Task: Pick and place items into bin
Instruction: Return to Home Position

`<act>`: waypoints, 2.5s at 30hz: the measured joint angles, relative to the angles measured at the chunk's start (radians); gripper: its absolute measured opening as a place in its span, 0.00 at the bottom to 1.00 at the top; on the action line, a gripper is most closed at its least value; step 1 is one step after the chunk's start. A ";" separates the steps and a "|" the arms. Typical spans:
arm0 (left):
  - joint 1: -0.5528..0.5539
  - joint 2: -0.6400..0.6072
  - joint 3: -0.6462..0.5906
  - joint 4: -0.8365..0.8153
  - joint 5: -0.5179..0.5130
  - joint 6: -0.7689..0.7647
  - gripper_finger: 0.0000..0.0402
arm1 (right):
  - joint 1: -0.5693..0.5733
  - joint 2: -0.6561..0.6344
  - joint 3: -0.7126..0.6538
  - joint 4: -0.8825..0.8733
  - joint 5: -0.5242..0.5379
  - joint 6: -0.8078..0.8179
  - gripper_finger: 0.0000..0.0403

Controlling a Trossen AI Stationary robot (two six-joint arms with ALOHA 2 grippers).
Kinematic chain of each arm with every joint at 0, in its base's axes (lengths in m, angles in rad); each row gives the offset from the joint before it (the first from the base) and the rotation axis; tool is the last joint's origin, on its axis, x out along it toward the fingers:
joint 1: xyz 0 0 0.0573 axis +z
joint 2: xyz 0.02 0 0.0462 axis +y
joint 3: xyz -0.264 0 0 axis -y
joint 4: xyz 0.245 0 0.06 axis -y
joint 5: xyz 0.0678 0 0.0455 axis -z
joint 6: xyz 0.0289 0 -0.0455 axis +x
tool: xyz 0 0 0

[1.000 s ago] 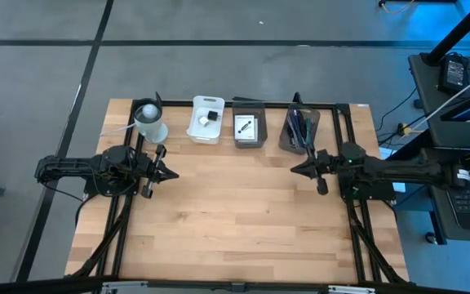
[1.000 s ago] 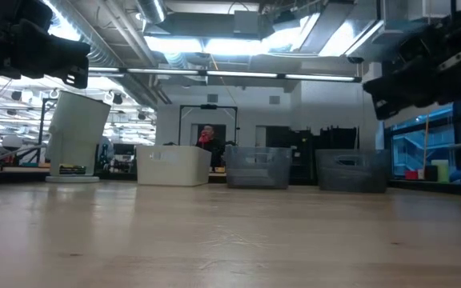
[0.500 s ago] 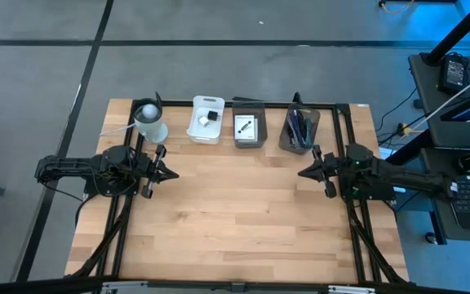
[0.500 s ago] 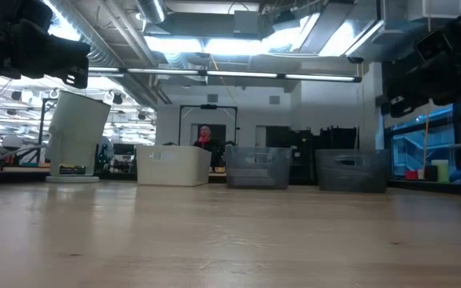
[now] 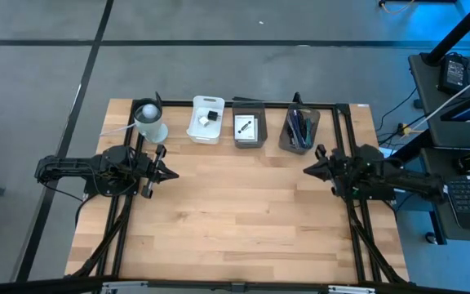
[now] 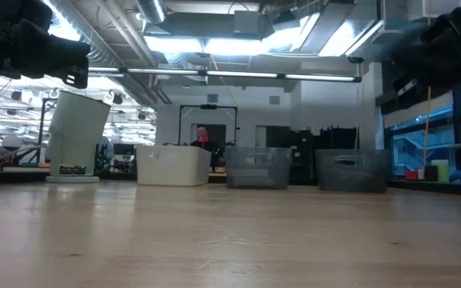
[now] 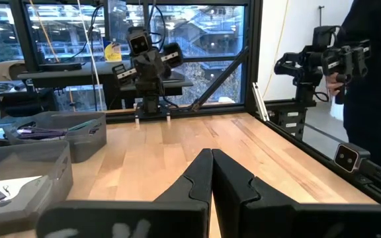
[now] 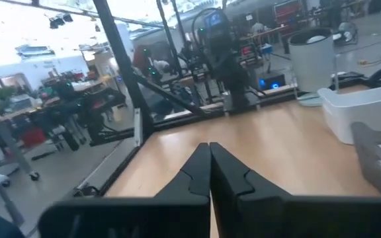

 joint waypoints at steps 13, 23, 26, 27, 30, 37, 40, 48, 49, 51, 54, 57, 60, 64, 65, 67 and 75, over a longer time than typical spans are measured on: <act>0.000 0.000 0.000 0.000 0.000 0.000 0.00 | 0.112 0.000 0.000 -0.013 0.192 -0.190 0.00; 0.000 0.000 0.000 0.000 0.000 0.000 0.00 | 0.112 0.010 0.000 -0.034 0.144 -0.261 0.02; 0.000 0.000 0.000 0.000 0.000 0.000 0.00 | 0.112 0.010 0.000 -0.034 0.144 -0.261 0.02; 0.000 0.000 0.000 0.000 0.000 0.000 0.00 | 0.112 0.010 0.000 -0.034 0.144 -0.261 0.02; 0.000 0.000 0.000 0.000 0.000 0.000 0.00 | 0.112 0.010 0.000 -0.034 0.144 -0.258 0.02; 0.000 0.000 0.000 0.000 0.000 0.000 0.00 | 0.112 0.010 0.000 -0.034 0.144 -0.261 0.02; 0.000 0.000 0.000 0.000 0.000 0.000 0.00 | 0.112 0.010 0.000 -0.034 0.144 -0.261 0.03; 0.000 0.000 0.000 0.000 0.000 0.000 0.00 | 0.112 0.010 0.000 -0.034 0.144 -0.261 0.03; 0.000 0.000 0.000 0.000 0.000 0.000 0.00 | 0.112 0.010 0.000 -0.034 0.144 -0.261 0.03; 0.000 0.000 0.000 0.000 0.000 0.000 0.00 | 0.112 0.010 0.000 -0.034 0.144 -0.261 0.03; 0.000 0.000 0.000 0.000 0.000 0.000 0.00 | 0.112 0.010 0.000 -0.034 0.144 -0.261 0.03; 0.000 0.000 0.000 0.000 0.000 0.000 0.00 | 0.112 0.010 0.000 -0.034 0.144 -0.261 0.03; 0.000 0.000 0.000 0.000 0.000 0.000 0.00 | 0.112 0.010 0.000 -0.034 0.144 -0.262 0.03; 0.000 0.000 0.000 0.000 0.000 0.000 0.00 | 0.112 0.010 0.000 -0.034 0.144 -0.262 0.03; 0.000 0.000 0.000 0.000 0.000 0.000 0.00 | 0.112 0.010 0.000 -0.034 0.144 -0.262 0.03; 0.000 0.000 0.000 0.000 0.000 0.000 0.00 | 0.112 0.010 0.000 -0.034 0.144 -0.262 0.03; 0.000 0.000 0.000 0.000 0.000 0.000 0.00 | 0.112 0.010 0.000 -0.034 0.144 -0.262 0.04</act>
